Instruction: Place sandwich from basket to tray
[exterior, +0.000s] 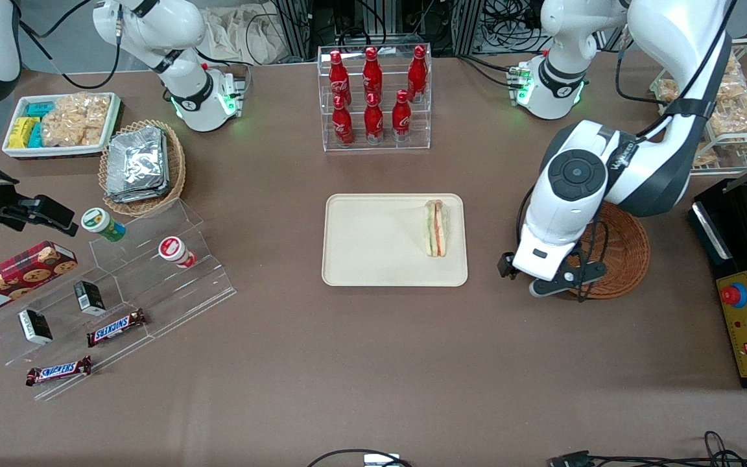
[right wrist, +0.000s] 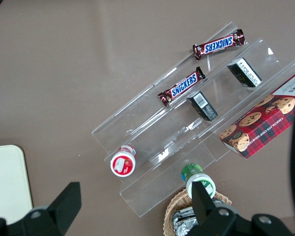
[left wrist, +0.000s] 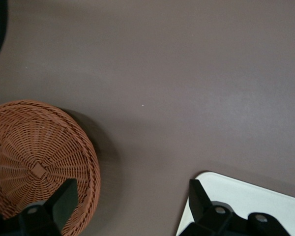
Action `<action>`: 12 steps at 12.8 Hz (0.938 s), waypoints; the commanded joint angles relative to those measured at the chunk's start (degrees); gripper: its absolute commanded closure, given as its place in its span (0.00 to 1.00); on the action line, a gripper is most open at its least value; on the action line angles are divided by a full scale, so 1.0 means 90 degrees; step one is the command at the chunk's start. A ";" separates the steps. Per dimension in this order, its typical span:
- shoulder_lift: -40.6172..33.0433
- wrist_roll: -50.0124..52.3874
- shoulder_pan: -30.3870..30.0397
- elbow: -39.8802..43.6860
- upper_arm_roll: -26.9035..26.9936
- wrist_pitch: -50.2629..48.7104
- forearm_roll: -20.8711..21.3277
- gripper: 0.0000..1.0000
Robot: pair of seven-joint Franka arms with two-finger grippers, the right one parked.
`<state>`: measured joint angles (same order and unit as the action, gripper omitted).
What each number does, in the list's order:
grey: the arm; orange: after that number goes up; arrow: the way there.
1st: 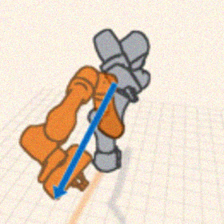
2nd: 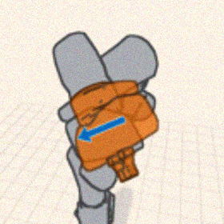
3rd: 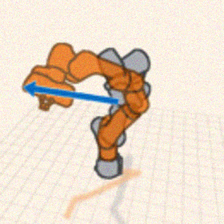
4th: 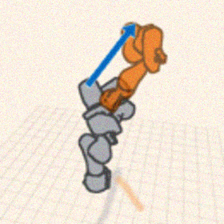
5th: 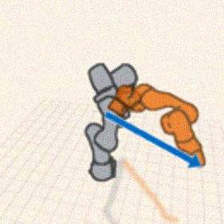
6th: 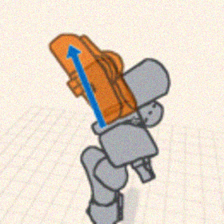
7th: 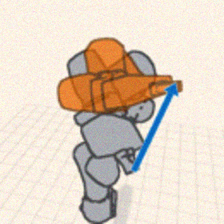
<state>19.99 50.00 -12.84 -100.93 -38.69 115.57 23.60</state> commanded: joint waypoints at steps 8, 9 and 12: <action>-0.1262 -0.2359 0.0332 -0.0016 0.1708 -0.0458 -0.1790 0.00; -0.1399 -0.2701 0.0352 -0.0016 0.1894 -0.0633 -0.1956 0.00; -0.1887 -0.3512 0.0372 -0.0025 0.2325 -0.1189 -0.2289 0.00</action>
<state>6.96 22.33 -10.58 -100.20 -20.40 107.91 4.98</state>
